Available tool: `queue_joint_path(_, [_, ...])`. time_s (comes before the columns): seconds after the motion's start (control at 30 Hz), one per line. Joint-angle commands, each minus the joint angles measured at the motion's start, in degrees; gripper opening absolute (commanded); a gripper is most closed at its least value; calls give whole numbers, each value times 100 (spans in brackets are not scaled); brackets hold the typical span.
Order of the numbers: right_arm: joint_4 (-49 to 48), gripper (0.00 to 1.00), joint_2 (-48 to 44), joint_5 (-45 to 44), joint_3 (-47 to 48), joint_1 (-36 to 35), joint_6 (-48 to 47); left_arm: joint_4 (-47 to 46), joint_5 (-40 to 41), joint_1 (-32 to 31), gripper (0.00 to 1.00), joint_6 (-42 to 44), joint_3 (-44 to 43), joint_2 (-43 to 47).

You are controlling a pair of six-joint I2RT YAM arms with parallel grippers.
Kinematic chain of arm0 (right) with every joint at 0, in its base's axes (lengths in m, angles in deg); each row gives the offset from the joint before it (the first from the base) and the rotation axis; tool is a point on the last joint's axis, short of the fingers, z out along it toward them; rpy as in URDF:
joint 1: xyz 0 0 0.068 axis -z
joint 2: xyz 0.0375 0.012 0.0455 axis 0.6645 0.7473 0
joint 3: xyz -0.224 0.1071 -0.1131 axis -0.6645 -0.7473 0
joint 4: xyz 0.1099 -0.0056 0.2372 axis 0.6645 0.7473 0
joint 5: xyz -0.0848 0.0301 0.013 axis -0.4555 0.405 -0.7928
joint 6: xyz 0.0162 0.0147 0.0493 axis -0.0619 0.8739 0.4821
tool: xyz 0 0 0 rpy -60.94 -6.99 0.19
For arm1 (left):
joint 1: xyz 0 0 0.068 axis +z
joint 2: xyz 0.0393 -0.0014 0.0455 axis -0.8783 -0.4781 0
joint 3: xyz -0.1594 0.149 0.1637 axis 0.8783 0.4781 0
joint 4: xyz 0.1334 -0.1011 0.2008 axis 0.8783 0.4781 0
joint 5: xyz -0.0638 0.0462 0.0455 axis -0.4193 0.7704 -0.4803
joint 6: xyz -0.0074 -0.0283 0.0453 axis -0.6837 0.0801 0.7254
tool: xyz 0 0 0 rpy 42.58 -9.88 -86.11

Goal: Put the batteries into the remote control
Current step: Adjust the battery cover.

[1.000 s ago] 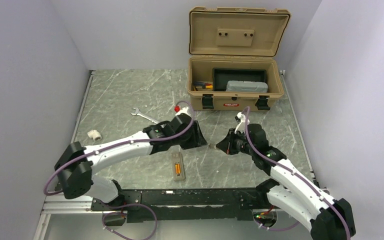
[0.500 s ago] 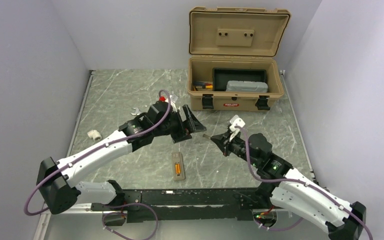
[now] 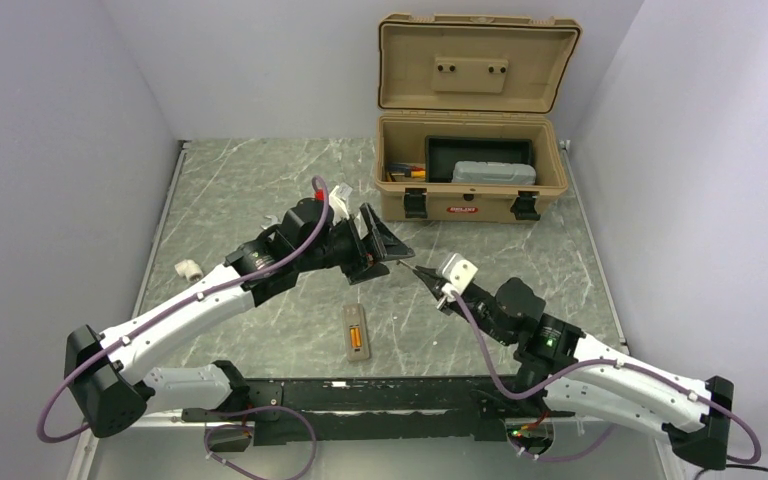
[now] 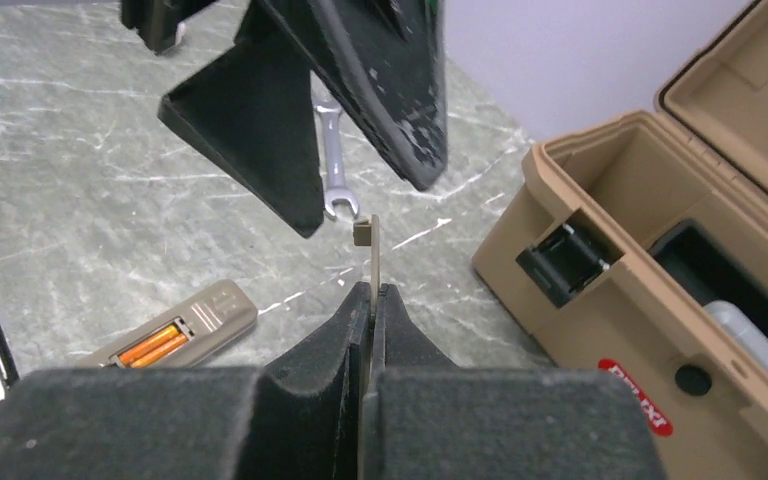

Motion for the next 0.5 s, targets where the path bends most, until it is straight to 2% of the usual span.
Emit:
queue_joint_path(0.0, [-667,0,23,-459,236,-436,-634,-323,-142,-6,88,-287,-53,47])
queue_joint_path(0.2, [-891,0,221,-793,302,-901,-945,-496,-160,-2,74,-346,14,31])
queue_joint_path(0.47, [-1302,0,437,-1212,273,-1353,-1247,-595,-173,0,48,-397,84,29])
